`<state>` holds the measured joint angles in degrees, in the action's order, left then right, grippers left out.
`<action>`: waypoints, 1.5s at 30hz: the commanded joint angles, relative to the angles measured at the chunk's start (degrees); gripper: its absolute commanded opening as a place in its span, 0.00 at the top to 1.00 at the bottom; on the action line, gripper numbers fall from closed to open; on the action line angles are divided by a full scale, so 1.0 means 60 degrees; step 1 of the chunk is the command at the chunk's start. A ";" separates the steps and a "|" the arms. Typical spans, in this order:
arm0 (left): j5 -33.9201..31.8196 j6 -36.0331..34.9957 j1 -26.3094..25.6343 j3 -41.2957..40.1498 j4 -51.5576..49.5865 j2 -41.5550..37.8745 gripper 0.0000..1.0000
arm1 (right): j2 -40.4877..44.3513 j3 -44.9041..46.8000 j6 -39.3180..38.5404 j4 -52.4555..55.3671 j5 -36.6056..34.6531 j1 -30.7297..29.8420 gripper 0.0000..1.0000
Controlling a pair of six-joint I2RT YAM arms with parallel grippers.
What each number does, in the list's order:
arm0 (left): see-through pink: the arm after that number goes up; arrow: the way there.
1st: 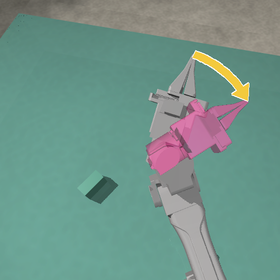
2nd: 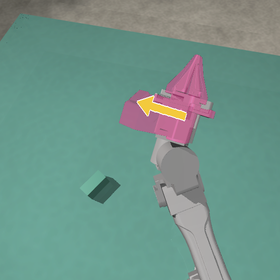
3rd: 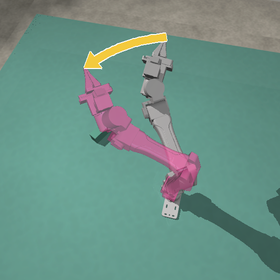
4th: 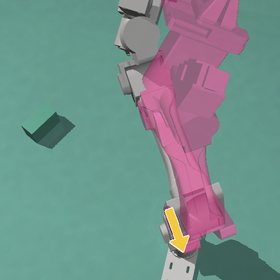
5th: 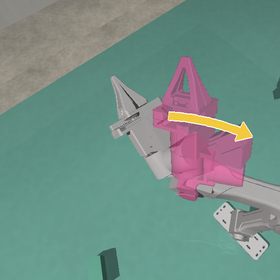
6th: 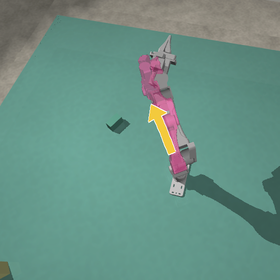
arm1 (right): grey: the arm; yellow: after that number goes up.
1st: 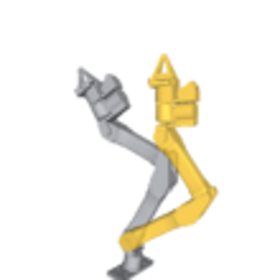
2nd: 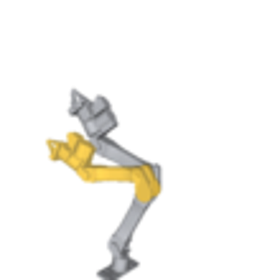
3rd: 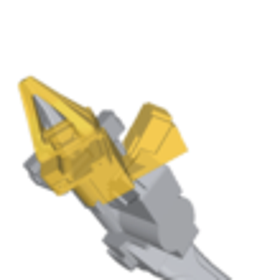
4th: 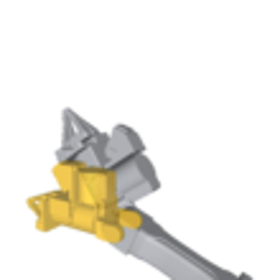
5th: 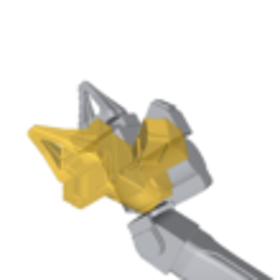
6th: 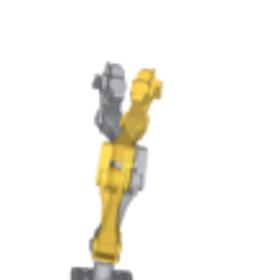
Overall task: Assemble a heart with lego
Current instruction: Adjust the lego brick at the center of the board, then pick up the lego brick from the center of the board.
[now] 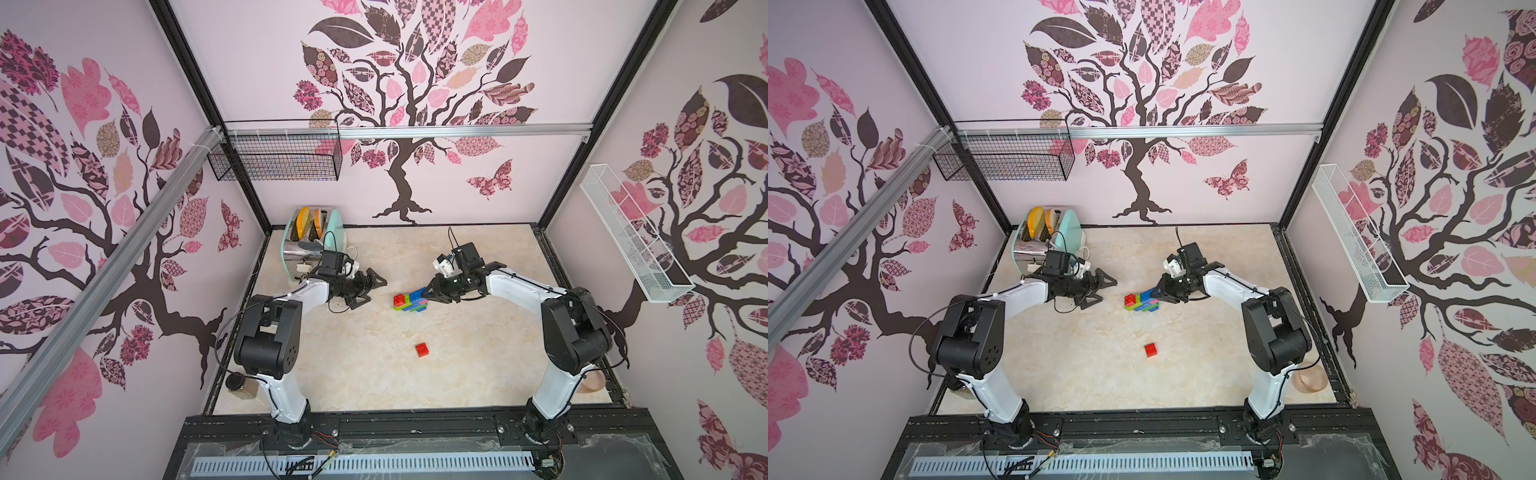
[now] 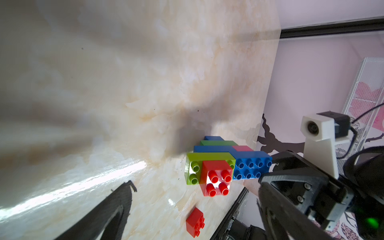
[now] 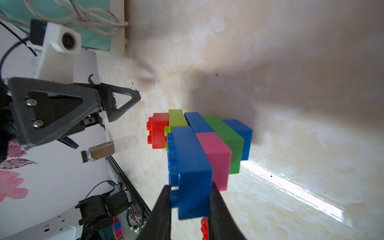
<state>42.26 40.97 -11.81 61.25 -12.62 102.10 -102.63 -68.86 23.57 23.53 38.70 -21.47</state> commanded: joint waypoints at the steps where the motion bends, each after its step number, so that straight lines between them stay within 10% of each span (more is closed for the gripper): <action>1: 0.0324 -0.0385 -0.0462 0.0408 0.0070 -0.0155 0.03 | 0.0064 0.0715 0.0446 -0.0704 0.0676 0.0517 0.75; 16: 0.0340 -0.0453 -0.0972 0.0893 0.0186 -0.0115 0.03 | 0.0405 0.2051 0.0279 -0.1508 0.1332 0.1418 0.56; 23: 0.0232 -0.0555 -0.0883 0.1012 0.0010 -0.0033 0.03 | 0.2080 0.2663 -0.1191 -0.0133 -0.0176 0.1350 0.35; 31: 0.0202 -0.0280 -0.0095 0.0721 0.0368 -0.0143 0.03 | 0.3520 0.2709 -0.2937 0.1955 -0.4428 -0.1811 0.27; 45: 0.0237 -0.0135 0.0165 0.0545 0.0561 -0.0304 0.03 | 0.2212 0.1246 -0.2980 0.3528 -0.5547 -0.4075 0.30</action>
<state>43.62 39.83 -11.25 65.45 -10.94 101.93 -88.73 -60.95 5.15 40.58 8.97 -43.24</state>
